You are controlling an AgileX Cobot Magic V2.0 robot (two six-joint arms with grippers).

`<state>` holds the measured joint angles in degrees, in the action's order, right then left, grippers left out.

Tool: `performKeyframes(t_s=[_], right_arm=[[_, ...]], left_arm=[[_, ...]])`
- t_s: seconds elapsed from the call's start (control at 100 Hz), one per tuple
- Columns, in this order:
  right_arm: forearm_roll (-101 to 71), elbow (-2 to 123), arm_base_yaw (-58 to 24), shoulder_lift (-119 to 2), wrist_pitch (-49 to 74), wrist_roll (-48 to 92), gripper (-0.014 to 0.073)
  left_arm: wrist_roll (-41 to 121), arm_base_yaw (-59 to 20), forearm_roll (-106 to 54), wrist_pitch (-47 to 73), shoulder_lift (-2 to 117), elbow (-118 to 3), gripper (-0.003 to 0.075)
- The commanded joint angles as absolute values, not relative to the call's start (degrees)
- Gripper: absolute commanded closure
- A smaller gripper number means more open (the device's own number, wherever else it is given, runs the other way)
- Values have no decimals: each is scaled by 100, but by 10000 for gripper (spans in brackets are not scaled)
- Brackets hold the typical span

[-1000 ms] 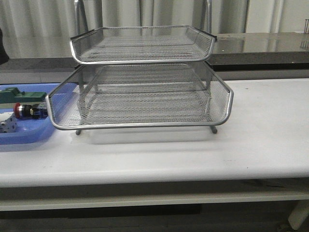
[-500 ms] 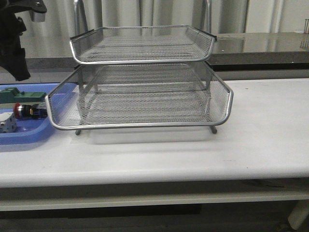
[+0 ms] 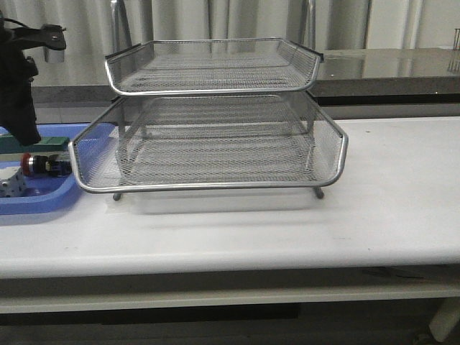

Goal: Place button on rack with both arms
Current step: 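Lower the left gripper over the red push button in the blue tray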

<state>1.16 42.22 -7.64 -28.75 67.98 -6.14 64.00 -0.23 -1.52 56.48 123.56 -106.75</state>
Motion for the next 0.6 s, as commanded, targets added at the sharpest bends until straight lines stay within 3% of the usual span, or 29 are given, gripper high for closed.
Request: performKeyframes(t_s=[0.0, 0.59], right_arm=[[142, 4408, -778, -2897, 6547, -613, 664], [142, 4408, -778, -2897, 6547, -613, 664]], left_arm=[[6417, 0, -271, 5415, 12002, -10861, 262], [6417, 2, -444, 5082, 12018, -10850, 262]])
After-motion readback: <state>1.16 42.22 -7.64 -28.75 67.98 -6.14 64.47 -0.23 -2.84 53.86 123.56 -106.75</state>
